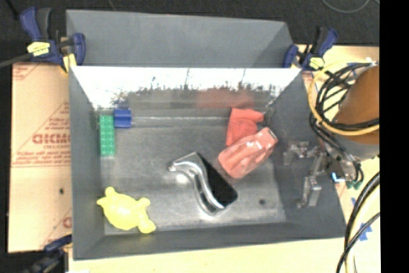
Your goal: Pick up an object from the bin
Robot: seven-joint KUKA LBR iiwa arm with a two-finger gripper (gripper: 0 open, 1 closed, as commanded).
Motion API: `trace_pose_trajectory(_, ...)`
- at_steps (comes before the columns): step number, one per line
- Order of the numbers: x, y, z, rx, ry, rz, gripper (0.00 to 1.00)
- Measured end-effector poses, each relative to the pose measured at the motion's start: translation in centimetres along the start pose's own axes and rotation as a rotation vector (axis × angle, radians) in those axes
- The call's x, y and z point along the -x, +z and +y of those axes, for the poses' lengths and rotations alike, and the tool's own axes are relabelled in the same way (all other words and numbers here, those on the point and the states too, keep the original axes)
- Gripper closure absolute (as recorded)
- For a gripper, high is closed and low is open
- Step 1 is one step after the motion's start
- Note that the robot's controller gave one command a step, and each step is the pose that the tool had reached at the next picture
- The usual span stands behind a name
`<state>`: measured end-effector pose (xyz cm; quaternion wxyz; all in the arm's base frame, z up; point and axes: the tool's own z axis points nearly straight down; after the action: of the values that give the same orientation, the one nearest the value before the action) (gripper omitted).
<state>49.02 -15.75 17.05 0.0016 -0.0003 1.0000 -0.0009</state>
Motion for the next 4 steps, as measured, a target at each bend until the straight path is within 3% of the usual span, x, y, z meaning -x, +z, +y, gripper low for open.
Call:
trace_pose_trajectory(1,0.5,-4.7,1.0,0.003,0.066,0.008,0.0)
trace_pose_trajectory(2,4.1,-4.3,2.3,-0.004,0.063,-0.018,0.0)
trace_pose_trajectory(3,3.7,1.5,3.0,0.001,0.043,0.001,0.0)
trace_pose_trajectory(4,5.8,6.7,4.9,-0.005,0.142,-0.018,0.0)
